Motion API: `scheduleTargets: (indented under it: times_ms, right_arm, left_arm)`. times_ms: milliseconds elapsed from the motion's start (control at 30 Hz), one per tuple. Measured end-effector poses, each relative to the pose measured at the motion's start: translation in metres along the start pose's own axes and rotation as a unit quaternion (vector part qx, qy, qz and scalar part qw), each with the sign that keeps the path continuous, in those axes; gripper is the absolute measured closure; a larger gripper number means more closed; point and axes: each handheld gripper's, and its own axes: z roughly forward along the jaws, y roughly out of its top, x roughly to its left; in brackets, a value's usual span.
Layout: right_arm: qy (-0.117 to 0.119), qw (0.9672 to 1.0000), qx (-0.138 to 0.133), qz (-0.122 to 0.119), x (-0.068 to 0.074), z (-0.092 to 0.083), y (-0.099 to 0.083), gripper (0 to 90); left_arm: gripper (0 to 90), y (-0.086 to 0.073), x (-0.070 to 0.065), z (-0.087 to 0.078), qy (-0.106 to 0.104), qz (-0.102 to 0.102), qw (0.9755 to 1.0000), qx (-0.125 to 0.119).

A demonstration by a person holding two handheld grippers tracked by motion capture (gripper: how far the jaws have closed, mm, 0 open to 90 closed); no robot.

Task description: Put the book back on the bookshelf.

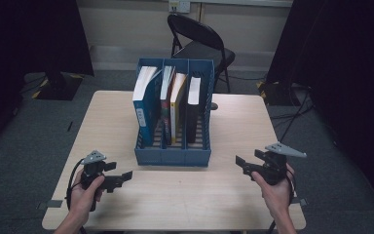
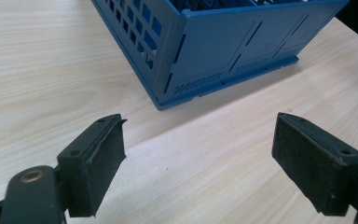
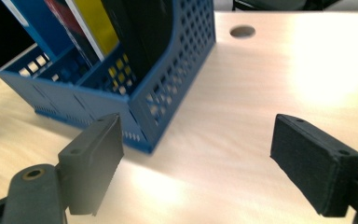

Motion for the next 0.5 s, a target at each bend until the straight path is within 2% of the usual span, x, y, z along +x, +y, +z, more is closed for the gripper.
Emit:
scheduleTargets:
  times_ms: [67,167,233,333,367,467,500]
  right_arm:
    - [-0.008,0.9999,0.003,0.008,-0.004,-0.007,-0.011,16.0]
    - [-0.022,0.9995,0.022,0.006,-0.01,-0.011,-0.027,15.9]
    - [-0.039,0.9988,0.031,-0.001,-0.013,-0.011,-0.035,15.9]
    - [-0.048,0.9978,0.045,0.01,-0.021,-0.008,-0.048,15.9]
    - [-0.065,0.9968,0.044,0.011,-0.025,-0.008,-0.056,16.0]
    - [-0.069,0.9963,0.044,0.025,-0.03,-0.012,-0.062,15.8]
    - [-0.077,0.9961,0.032,0.029,-0.033,-0.018,-0.064,15.8]
  left_arm:
    - [16.6,-0.001,0.002,-0.001,0.003,-0.001,1.0,-0.003]
    - [16.7,0.0,0.005,-0.002,0.006,-0.009,0.9999,-0.004]
    - [16.7,0.001,0.005,-0.004,0.011,0.0,0.9999,-0.006]
    - [16.7,-0.001,0.007,-0.003,0.016,-0.001,0.9999,-0.002]
    - [16.7,-0.001,0.008,-0.003,0.017,-0.002,0.9999,0.001]
    - [16.7,-0.003,0.012,-0.002,0.019,-0.003,0.9998,0.004]
    - [16.7,-0.004,0.013,-0.002,0.022,-0.001,0.9997,0.009]
